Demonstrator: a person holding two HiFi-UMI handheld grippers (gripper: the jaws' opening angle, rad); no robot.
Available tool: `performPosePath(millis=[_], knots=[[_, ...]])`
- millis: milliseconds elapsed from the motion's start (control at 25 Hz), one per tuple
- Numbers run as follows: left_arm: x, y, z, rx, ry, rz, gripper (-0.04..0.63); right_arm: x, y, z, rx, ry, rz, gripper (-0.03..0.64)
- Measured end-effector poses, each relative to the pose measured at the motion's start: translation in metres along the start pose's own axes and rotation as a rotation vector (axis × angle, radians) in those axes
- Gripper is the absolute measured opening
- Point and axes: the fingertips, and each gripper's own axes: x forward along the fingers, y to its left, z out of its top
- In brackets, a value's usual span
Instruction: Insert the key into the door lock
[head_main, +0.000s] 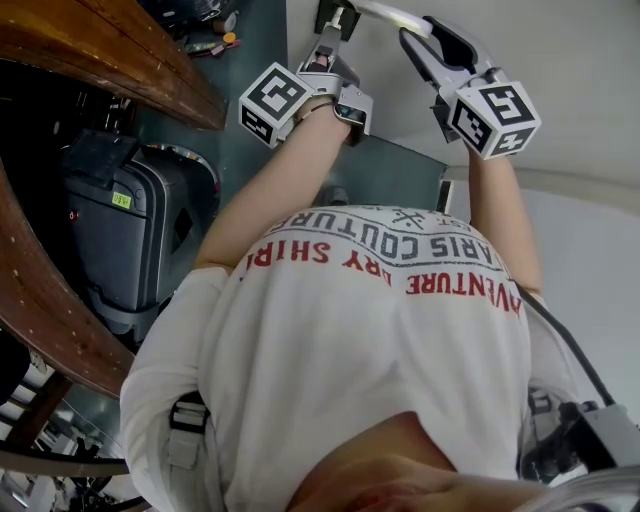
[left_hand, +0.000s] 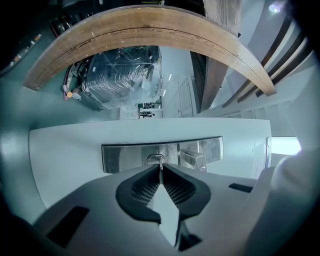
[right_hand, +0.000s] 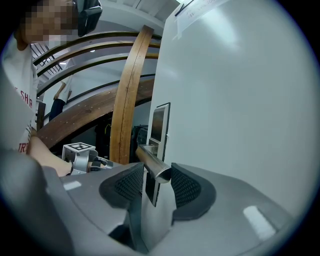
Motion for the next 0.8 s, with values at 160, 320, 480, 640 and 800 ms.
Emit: performPosePath(millis=[160, 320, 480, 640, 800], knots=[[0.003, 0.001, 0.000, -0.014, -0.012, 0.006, 0.021, 0.000, 0.002, -0.001, 0.002, 0.002, 0.003, 0.166], [0.005, 0.002, 0.000, -0.018, -0.023, 0.007, 0.021, -0.001, 0.003, -0.003, -0.004, 0.009, 0.011, 0.164], [0.010, 0.001, 0.002, -0.025, -0.029, 0.003, 0.021, 0.001, 0.002, -0.001, -0.009, 0.009, 0.017, 0.163], [0.016, 0.000, 0.003, -0.031, -0.026, -0.008, 0.023, 0.000, 0.002, -0.001, -0.029, 0.009, 0.035, 0.158], [0.018, 0.000, 0.002, -0.027, -0.019, -0.016, 0.023, -0.003, 0.005, -0.002, -0.049, 0.017, 0.052, 0.153]])
